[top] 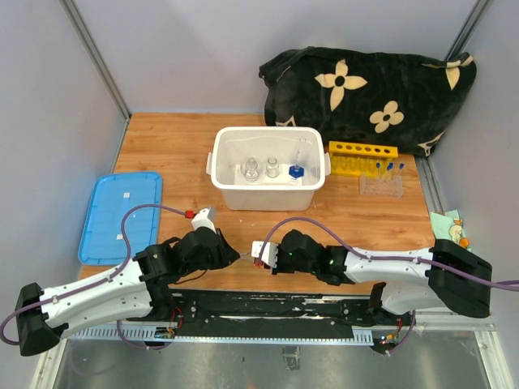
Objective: Organize the chemistry lab equipment
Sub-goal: Place the chemistry item in the storage box.
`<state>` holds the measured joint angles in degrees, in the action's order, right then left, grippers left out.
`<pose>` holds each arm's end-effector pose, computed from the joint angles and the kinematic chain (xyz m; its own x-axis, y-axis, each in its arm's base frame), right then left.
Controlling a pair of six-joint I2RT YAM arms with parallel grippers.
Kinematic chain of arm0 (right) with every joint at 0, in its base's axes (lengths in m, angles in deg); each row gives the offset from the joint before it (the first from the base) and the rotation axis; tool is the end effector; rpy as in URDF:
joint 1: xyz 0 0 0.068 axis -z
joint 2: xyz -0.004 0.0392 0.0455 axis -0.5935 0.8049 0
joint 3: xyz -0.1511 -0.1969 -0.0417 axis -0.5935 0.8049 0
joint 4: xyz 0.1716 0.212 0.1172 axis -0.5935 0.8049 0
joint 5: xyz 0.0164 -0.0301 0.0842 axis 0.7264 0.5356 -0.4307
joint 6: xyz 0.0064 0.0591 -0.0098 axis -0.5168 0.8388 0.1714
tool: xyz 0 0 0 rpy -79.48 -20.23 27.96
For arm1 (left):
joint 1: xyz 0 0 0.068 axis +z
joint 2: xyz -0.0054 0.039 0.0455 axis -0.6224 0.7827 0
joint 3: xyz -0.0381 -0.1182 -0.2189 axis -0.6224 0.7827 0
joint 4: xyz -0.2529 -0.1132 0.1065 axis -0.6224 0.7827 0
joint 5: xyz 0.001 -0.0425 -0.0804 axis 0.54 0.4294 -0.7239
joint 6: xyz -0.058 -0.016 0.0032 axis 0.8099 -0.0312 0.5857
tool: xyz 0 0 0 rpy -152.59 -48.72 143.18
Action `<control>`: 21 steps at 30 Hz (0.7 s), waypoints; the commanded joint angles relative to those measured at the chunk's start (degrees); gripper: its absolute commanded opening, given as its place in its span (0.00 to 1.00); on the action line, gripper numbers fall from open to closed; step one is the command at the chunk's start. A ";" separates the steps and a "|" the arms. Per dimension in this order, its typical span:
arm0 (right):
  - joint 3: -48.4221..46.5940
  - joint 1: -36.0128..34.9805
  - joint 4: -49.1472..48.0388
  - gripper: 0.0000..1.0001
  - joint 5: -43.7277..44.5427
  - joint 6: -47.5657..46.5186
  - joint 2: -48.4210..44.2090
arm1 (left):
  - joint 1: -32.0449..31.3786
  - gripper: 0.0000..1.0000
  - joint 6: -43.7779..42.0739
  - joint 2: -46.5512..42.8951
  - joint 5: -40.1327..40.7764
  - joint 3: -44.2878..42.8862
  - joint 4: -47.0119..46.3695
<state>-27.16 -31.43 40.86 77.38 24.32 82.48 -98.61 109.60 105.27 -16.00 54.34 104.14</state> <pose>0.1101 0.2736 0.1318 0.1690 -0.5842 -0.7938 -0.9408 0.1445 -0.3066 0.1173 -0.1796 0.1892 -0.7935 -0.3050 -0.5266 0.0748 0.8099 -0.5818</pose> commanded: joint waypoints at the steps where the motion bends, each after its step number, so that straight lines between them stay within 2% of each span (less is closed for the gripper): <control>1: -1.98 1.56 3.15 0.01 0.72 1.03 -0.36 | 0.26 0.06 0.93 -1.28 0.41 -0.17 -0.63; 3: -3.02 1.80 5.03 0.01 0.62 1.92 -0.33 | 0.27 0.21 0.91 -2.12 0.77 -0.17 -0.55; 8: -4.52 1.83 8.00 0.01 0.72 3.34 -1.36 | 0.28 0.82 1.36 -6.05 2.93 0.15 0.68; 10: -5.71 1.83 10.15 0.01 0.71 3.99 -1.89 | 0.28 0.93 1.42 -7.24 3.81 -0.13 1.67; 12: -6.91 1.83 12.41 0.01 0.75 4.76 -2.77 | 0.27 0.98 1.66 -8.02 5.02 -0.61 3.04; 21: -18.82 1.83 29.84 0.01 4.99 8.60 -11.00 | 0.26 0.99 1.20 -10.63 14.35 -7.37 10.90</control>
<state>-38.99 -30.03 61.97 78.69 30.29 75.66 -98.61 110.76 95.81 -8.92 51.85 111.01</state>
